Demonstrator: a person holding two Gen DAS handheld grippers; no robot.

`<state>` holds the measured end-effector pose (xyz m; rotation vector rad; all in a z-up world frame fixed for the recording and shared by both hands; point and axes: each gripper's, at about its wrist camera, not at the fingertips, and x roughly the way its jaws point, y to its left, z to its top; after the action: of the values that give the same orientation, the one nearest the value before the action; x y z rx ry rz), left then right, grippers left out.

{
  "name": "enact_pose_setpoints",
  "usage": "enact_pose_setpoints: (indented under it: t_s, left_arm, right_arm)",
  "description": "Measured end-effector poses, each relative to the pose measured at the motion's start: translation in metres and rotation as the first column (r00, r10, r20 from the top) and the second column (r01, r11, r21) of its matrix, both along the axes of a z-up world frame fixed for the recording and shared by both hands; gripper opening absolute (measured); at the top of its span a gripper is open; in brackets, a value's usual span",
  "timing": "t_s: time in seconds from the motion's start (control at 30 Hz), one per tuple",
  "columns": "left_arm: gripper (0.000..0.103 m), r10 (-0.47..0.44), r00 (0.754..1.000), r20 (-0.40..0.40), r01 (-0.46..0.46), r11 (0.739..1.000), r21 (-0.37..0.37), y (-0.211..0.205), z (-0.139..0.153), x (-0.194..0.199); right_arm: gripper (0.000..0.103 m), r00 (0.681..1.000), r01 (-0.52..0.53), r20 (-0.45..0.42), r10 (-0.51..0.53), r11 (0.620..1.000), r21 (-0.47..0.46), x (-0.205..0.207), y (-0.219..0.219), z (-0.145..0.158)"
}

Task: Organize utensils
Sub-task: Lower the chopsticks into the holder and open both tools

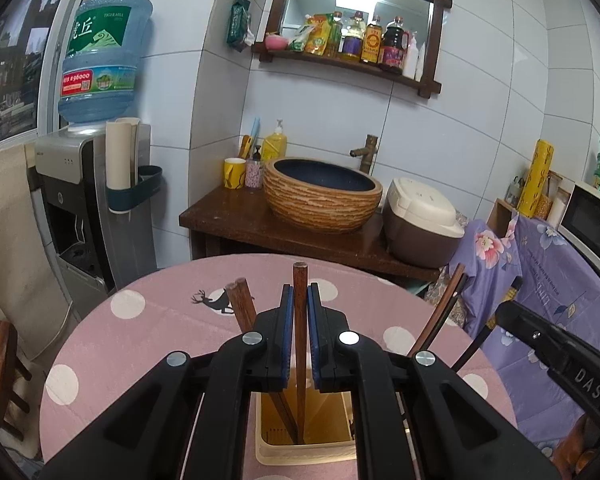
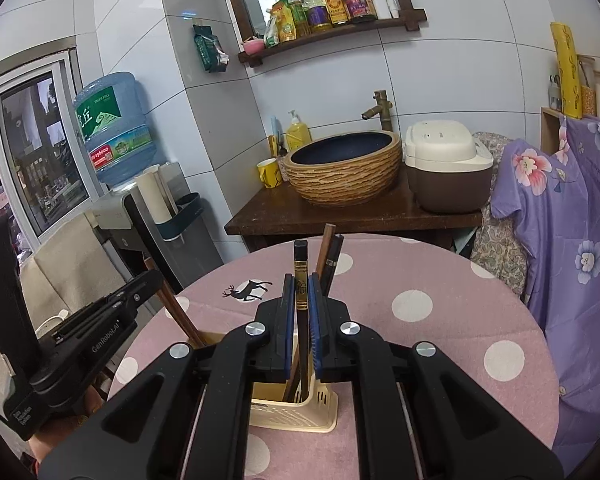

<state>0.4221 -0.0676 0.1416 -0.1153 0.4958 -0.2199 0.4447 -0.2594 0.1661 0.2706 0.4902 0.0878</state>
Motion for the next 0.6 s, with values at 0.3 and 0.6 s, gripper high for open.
enact_pose_setpoints:
  t_s: [0.3, 0.6]
  left_arm:
    - [0.009, -0.001, 1.0, -0.023, 0.002, 1.0, 0.021, 0.002, -0.012, 0.0]
    - [0.061, -0.01, 1.0, 0.004, 0.009, 0.999, 0.032, 0.008, -0.02, -0.027]
  right_arm:
    - [0.008, 1.0, 0.011, 0.001, -0.011, 1.0, -0.015, 0.001, -0.001, -0.012]
    - [0.05, 0.998, 0.02, 0.061, -0.015, 0.996, -0.086, -0.02, 0.009, -0.018]
